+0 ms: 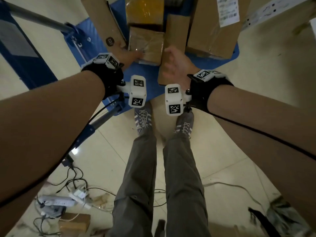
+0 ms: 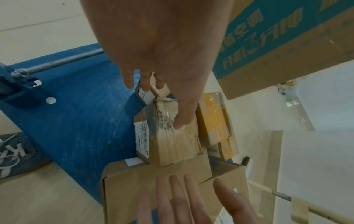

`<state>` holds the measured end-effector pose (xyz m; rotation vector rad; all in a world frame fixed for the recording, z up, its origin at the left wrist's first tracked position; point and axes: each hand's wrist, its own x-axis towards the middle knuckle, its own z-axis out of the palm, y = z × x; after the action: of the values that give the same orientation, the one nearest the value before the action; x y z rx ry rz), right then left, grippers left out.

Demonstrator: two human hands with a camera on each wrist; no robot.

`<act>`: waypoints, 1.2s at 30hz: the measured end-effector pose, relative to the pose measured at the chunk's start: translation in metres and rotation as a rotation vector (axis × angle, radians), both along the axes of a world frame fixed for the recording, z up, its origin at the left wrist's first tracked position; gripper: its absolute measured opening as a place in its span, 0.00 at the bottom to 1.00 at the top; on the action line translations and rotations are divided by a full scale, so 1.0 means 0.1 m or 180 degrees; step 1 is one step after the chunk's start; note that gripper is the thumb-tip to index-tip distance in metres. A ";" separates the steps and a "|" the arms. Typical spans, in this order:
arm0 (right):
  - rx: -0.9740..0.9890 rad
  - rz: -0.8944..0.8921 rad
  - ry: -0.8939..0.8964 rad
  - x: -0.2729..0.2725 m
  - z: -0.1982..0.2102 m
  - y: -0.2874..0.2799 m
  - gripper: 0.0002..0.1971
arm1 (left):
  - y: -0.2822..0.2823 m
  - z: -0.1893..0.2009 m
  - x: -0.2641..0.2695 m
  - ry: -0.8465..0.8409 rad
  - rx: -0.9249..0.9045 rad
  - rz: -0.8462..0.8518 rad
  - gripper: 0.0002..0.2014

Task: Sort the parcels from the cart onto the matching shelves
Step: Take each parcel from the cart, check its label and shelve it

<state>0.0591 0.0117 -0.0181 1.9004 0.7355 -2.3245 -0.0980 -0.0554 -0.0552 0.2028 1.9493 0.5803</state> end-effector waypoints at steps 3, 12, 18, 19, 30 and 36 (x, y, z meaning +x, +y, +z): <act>-0.0063 0.0015 0.0053 -0.08 -0.04 -0.03 0.23 | -0.06 -0.04 -0.02 -0.0034 -0.0055 0.0124 0.44; -0.0144 0.0013 0.0072 -0.10 -0.05 -0.07 0.25 | -0.12 -0.02 -0.02 -0.0312 -0.0085 0.0240 0.19; -0.0327 0.0105 0.0173 0.02 0.08 -0.07 0.15 | -0.12 0.18 0.03 0.0101 -0.0200 0.0727 0.10; -0.0343 0.0166 0.0160 0.02 0.10 -0.07 0.14 | -0.11 0.24 0.04 0.0151 -0.0180 0.0756 0.11; 0.0738 0.0095 0.0244 0.35 0.52 -0.01 0.26 | 0.43 0.91 0.28 0.0342 0.0163 0.0176 0.16; 0.1504 0.0155 0.0519 0.60 0.76 0.13 0.40 | 0.64 1.36 0.51 0.0276 0.0493 0.0057 0.10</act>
<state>0.1194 0.0251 0.0574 1.8226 1.4414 -2.4588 -0.0466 0.0091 0.0812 0.3125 1.9922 0.7461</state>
